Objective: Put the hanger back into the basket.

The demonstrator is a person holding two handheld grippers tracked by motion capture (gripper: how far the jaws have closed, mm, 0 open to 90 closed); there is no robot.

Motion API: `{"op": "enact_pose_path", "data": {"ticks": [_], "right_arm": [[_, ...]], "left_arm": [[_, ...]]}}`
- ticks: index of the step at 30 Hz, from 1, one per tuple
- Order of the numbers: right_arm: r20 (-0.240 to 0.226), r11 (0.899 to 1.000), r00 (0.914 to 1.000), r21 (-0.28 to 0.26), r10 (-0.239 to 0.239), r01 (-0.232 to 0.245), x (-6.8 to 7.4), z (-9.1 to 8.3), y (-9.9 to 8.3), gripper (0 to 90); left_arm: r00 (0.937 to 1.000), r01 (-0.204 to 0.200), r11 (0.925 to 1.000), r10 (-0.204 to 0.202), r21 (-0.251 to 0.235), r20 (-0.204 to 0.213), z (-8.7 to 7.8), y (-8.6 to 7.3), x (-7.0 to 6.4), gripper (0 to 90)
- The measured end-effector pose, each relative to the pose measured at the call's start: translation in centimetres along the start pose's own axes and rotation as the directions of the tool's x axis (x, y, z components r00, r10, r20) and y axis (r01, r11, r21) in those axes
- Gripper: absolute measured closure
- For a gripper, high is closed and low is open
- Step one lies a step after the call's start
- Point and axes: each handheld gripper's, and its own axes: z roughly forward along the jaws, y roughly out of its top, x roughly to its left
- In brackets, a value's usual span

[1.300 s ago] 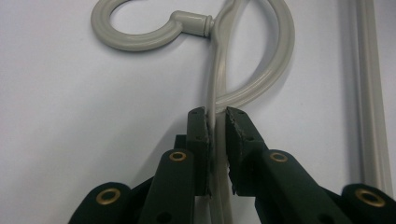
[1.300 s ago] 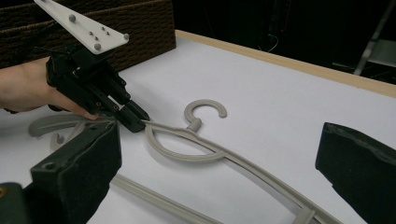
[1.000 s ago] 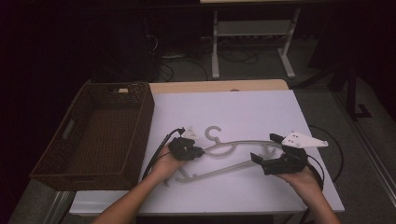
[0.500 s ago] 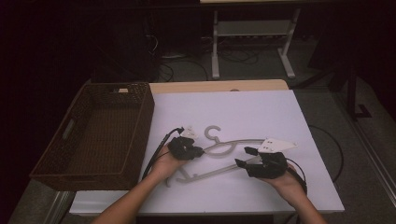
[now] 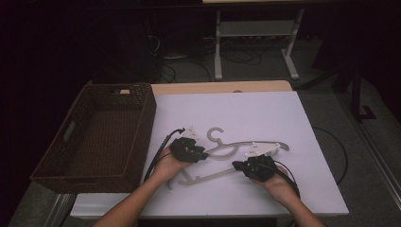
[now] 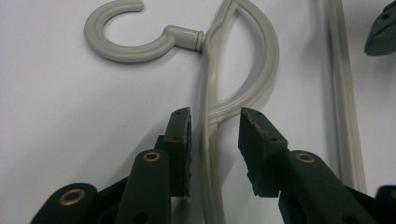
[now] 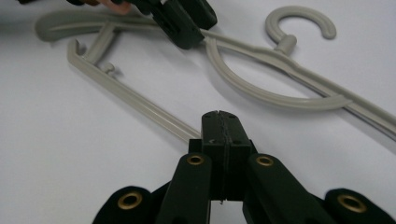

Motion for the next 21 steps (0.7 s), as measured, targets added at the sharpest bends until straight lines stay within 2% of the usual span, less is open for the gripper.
{"op": "enact_pose_path", "data": {"ticks": [7, 8, 9, 10, 14, 21], "right_arm": [[0.020, 0.999, 0.9998, 0.040, -0.006, 0.005, -0.3, 0.8, -0.4, 89.2], [0.026, 0.999, 0.9996, 0.047, -0.006, 0.005, -0.3, 0.9, -0.4, 89.2], [0.023, 0.999, 0.9997, 0.053, -0.004, 0.003, -0.4, 1.0, -0.5, 89.3], [0.025, 0.999, 0.9997, 0.050, -0.008, 0.006, -0.4, 1.1, -0.5, 89.3], [0.032, 0.998, 0.9994, 0.069, -0.013, 0.011, -0.3, 1.3, -0.6, 89.3], [0.034, 0.997, 0.9993, 0.075, -0.013, 0.011, -0.2, 1.5, -0.7, 89.4]], "left_arm": [[0.9999, 0.010, 0.9999, -0.010, 0.002, -0.001, 0.1, -0.1, 0.1, 62.3], [0.9999, -0.014, 0.9996, 0.014, 0.023, 0.002, 0.0, -0.1, 0.3, 61.7], [1.0000, -0.010, 0.9998, 0.010, 0.019, 0.002, 0.0, -0.1, 0.2, 60.9], [0.9999, 0.010, 0.9999, -0.010, -0.002, -0.001, 0.1, -0.1, 0.1, 60.2], [1.0000, -0.002, 1.0000, 0.002, 0.003, 0.003, 0.0, 0.0, 0.0, 57.8], [1.0000, 0.002, 1.0000, -0.002, -0.004, 0.006, -0.1, 0.0, -0.1, 55.0]]}}
